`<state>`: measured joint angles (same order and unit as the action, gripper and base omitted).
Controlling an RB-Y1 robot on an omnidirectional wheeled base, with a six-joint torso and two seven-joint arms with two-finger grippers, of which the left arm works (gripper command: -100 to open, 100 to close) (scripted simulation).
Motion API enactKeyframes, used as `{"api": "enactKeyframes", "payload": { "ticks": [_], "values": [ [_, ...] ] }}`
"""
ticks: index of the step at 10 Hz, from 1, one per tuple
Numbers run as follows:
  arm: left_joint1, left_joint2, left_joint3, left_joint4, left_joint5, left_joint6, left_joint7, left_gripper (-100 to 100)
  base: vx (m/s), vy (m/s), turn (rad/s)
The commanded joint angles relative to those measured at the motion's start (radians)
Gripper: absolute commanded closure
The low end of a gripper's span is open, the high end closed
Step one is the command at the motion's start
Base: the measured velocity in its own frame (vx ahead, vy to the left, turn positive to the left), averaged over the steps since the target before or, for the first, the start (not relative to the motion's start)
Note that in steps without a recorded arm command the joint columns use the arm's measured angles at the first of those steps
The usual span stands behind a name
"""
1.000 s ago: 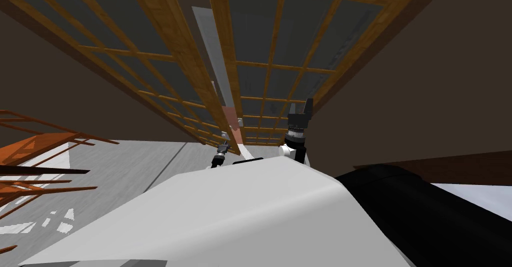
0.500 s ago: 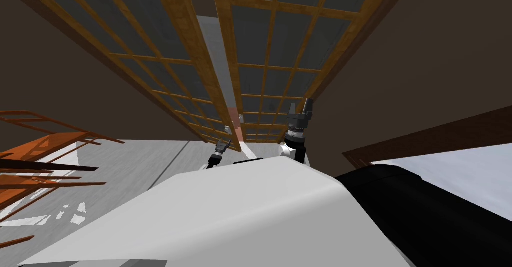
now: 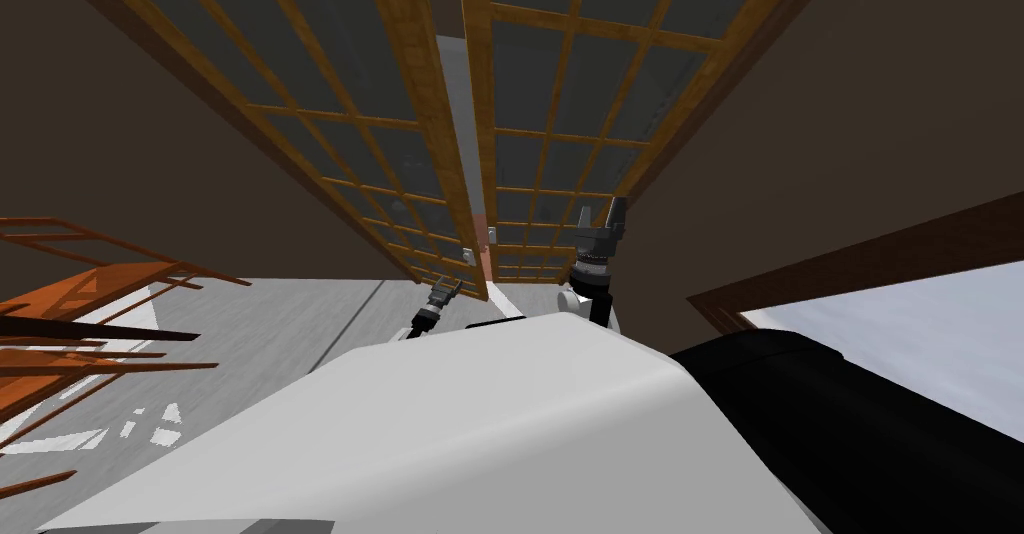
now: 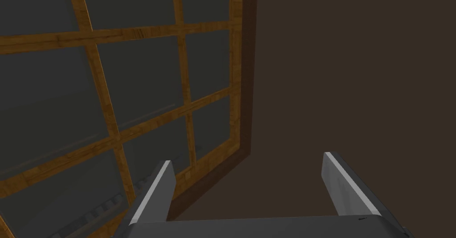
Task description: Pull the door open
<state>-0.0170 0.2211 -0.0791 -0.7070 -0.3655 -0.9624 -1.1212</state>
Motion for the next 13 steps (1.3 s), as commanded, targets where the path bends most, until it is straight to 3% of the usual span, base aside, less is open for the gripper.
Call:
{"api": "enactKeyframes", "payload": {
  "ticks": [1, 6, 11, 12, 13],
  "values": [
    [-0.006, -0.002, 0.008, 0.009, 0.001, -0.001, -0.002, -100, 0.016, -0.117, -0.087],
    [-0.029, -0.008, 0.035, 0.041, 0.006, -0.006, -0.009, -100, 0.113, -0.154, -0.065],
    [-0.045, -0.015, 0.052, 0.070, 0.009, -0.015, -0.016, -100, 0.164, 0.067, -0.028],
    [-0.045, -0.015, 0.052, 0.070, 0.009, -0.015, -0.016, 100, -0.007, -0.007, 0.004],
    [-0.045, -0.015, 0.052, 0.070, 0.009, -0.015, -0.016, 100, -0.025, -0.026, 0.006]
  ]
}}
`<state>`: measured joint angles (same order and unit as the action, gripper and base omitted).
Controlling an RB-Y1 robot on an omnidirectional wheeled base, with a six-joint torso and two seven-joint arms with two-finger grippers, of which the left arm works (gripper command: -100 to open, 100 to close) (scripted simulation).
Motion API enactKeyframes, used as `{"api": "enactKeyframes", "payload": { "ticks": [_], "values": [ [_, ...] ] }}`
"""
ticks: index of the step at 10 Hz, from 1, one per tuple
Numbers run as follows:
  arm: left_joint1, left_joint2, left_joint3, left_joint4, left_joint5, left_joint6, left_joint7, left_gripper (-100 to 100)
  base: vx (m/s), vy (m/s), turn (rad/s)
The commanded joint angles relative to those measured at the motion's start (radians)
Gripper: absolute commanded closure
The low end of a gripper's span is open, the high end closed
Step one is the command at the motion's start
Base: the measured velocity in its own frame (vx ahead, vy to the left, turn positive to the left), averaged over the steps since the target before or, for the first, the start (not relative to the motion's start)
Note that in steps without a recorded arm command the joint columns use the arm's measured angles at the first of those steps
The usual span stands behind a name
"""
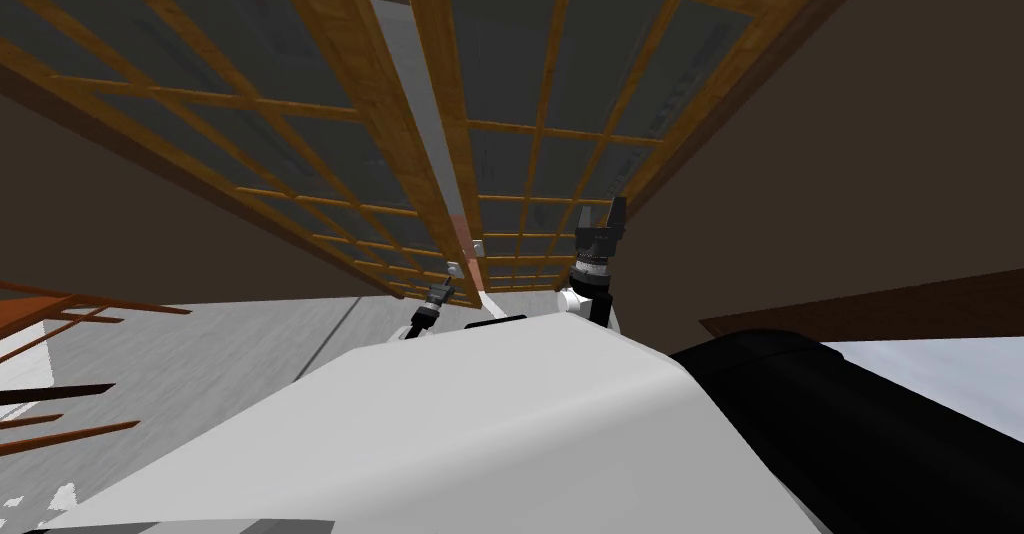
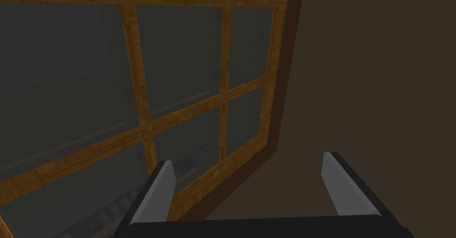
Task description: Pull the door open
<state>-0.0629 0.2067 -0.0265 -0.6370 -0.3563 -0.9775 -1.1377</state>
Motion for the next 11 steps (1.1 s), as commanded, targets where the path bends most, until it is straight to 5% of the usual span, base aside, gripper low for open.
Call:
{"api": "enactKeyframes", "payload": {
  "ticks": [1, 4, 5, 6, 8, 10, 11],
  "values": [
    [0.000, 0.000, 0.000, 0.000, 0.000, 0.000, 0.000, 100, -0.023, -0.025, 0.000],
    [0.000, 0.000, 0.000, 0.000, 0.000, 0.000, 0.000, 100, -0.009, -0.009, -0.001],
    [0.011, 0.031, 0.012, 0.015, 0.018, -0.024, 0.011, -100, -0.087, -0.057, -0.062],
    [0.020, 0.057, 0.022, 0.027, 0.033, -0.043, 0.020, -100, -0.164, -0.106, -0.063],
    [0.020, 0.057, 0.022, 0.027, 0.033, -0.043, 0.020, -100, -0.100, -0.064, 0.003],
    [0.033, 0.092, 0.035, 0.043, 0.053, -0.070, 0.032, -100, -0.107, -0.009, -0.017],
    [0.035, 0.080, 0.031, 0.028, 0.047, -0.056, 0.028, -100, -0.050, 0.003, 0.000]
  ]
}}
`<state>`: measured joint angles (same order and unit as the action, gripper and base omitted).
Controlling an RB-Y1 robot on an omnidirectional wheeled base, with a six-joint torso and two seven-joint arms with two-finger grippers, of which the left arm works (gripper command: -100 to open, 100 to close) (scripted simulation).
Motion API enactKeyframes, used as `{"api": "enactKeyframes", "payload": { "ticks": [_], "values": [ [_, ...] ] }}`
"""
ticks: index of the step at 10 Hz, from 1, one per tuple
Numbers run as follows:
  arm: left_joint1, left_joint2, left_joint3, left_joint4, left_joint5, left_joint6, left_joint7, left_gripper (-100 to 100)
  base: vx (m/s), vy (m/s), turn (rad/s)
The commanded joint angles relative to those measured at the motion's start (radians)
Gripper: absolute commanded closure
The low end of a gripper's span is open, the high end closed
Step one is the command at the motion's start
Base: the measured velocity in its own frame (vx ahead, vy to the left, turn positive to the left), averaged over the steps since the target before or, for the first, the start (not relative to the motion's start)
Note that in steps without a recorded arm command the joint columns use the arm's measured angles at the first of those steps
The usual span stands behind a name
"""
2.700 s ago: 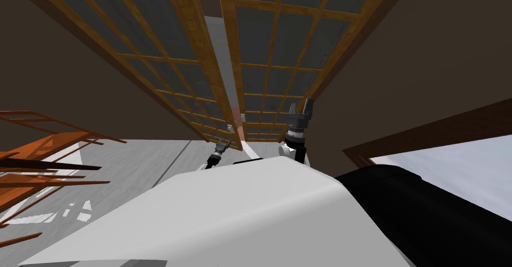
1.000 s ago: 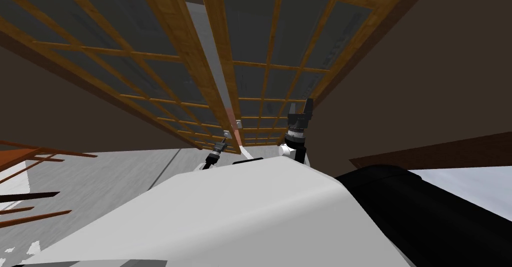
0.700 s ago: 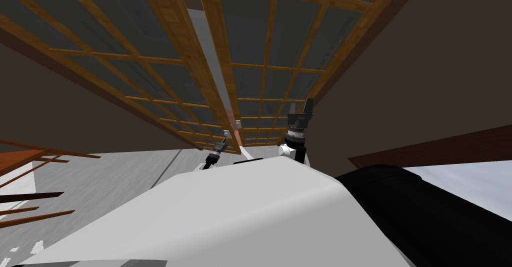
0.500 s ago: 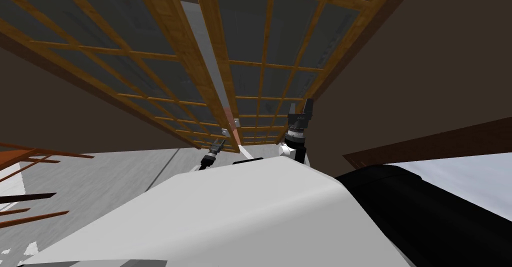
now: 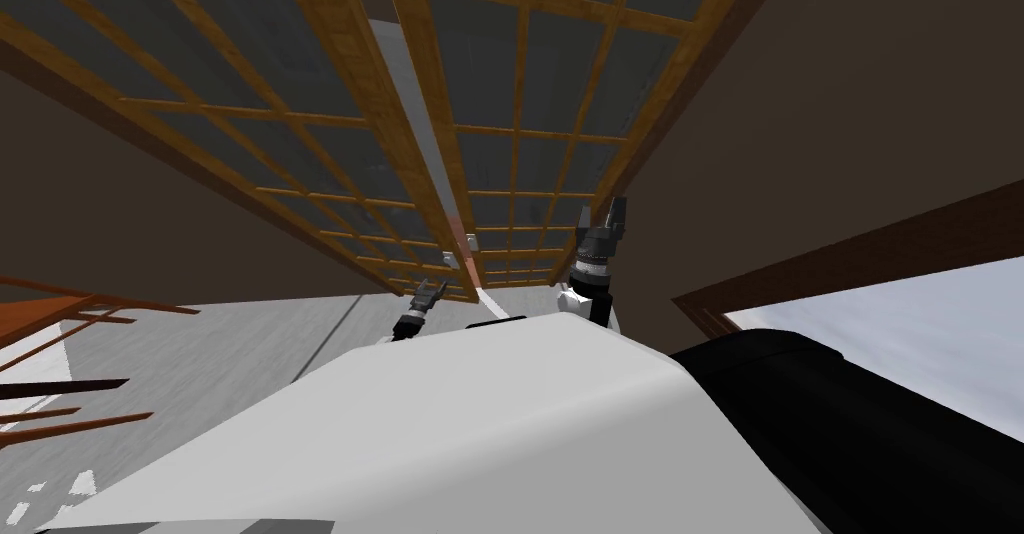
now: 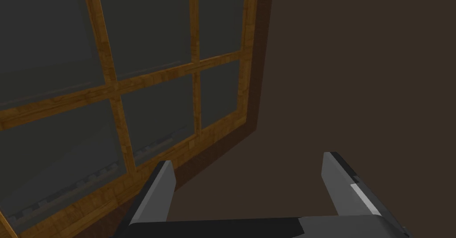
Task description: Pull the door open
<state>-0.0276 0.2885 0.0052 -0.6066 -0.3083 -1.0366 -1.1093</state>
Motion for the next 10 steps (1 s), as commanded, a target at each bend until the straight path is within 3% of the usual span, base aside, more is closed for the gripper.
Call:
{"api": "enactKeyframes", "payload": {
  "ticks": [1, 6, 8, 9, 10],
  "values": [
    [0.015, 0.014, 0.026, 0.023, 0.018, -0.015, -0.003, -100, 0.044, -0.027, -0.260],
    [0.040, 0.050, 0.100, 0.082, 0.072, -0.057, -0.010, -100, 0.160, -0.047, -0.243],
    [0.032, 0.054, 0.112, 0.086, 0.081, -0.064, -0.011, -100, 0.191, -0.024, -0.155],
    [0.043, 0.053, 0.108, 0.069, 0.078, -0.055, -0.008, -100, 0.076, -0.006, 0.008],
    [0.043, 0.053, 0.108, 0.069, 0.078, -0.055, -0.008, 100, -0.016, -0.004, 0.000]
  ]
}}
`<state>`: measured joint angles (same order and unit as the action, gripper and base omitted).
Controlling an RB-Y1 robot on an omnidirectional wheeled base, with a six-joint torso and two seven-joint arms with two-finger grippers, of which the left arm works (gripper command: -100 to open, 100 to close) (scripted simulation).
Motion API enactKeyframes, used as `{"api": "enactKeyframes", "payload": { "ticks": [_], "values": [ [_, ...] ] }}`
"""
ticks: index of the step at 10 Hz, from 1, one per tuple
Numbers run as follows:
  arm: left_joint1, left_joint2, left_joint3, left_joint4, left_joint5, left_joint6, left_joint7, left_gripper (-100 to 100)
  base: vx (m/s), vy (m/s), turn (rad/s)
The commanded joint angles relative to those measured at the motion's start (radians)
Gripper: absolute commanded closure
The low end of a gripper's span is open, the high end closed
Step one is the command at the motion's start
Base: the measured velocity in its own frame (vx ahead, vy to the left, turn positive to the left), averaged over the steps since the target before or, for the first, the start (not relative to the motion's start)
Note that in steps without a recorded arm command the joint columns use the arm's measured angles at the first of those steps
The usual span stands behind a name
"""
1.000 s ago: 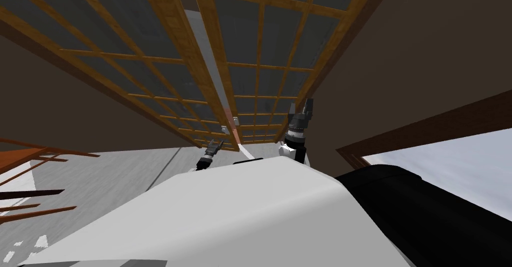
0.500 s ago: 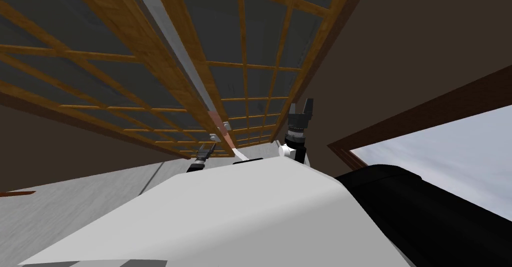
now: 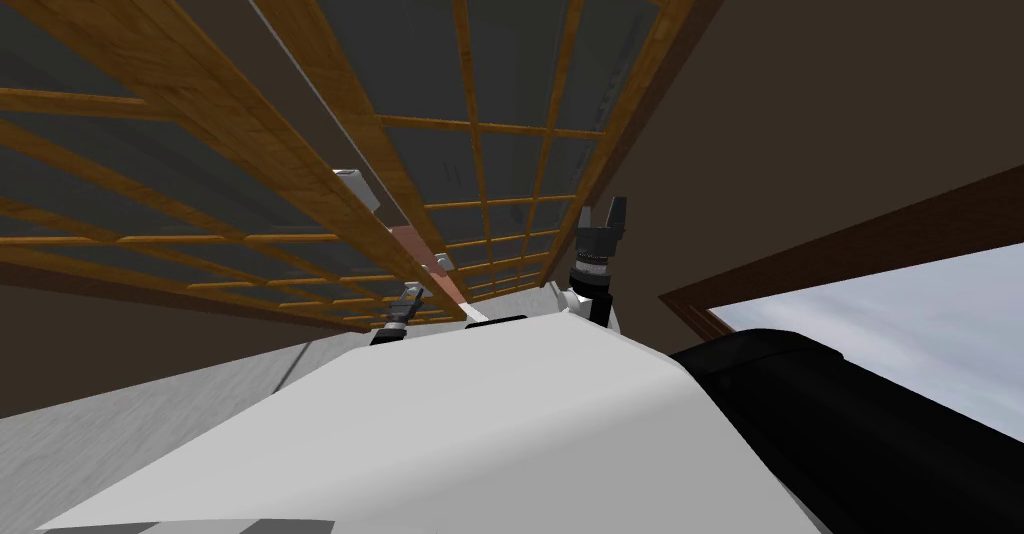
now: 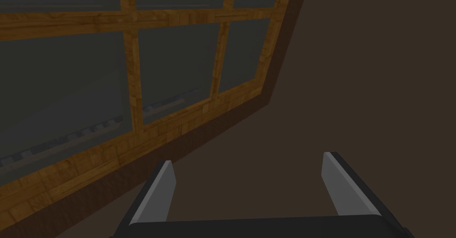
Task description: Pull the door open
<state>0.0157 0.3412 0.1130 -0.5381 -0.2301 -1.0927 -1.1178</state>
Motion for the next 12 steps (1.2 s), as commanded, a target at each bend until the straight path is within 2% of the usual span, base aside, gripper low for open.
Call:
{"api": "enactKeyframes", "payload": {
  "ticks": [1, 5, 12],
  "values": [
    [0.000, 0.000, 0.000, 0.000, 0.000, 0.001, 0.000, 100, -0.028, 0.003, -0.014],
    [0.000, 0.000, 0.000, 0.000, 0.000, 0.001, 0.000, 100, -0.008, 0.002, -0.001],
    [0.017, 0.008, -0.017, -0.001, 0.010, -0.007, 0.173, 100, -0.021, 0.003, 0.007]
  ]
}}
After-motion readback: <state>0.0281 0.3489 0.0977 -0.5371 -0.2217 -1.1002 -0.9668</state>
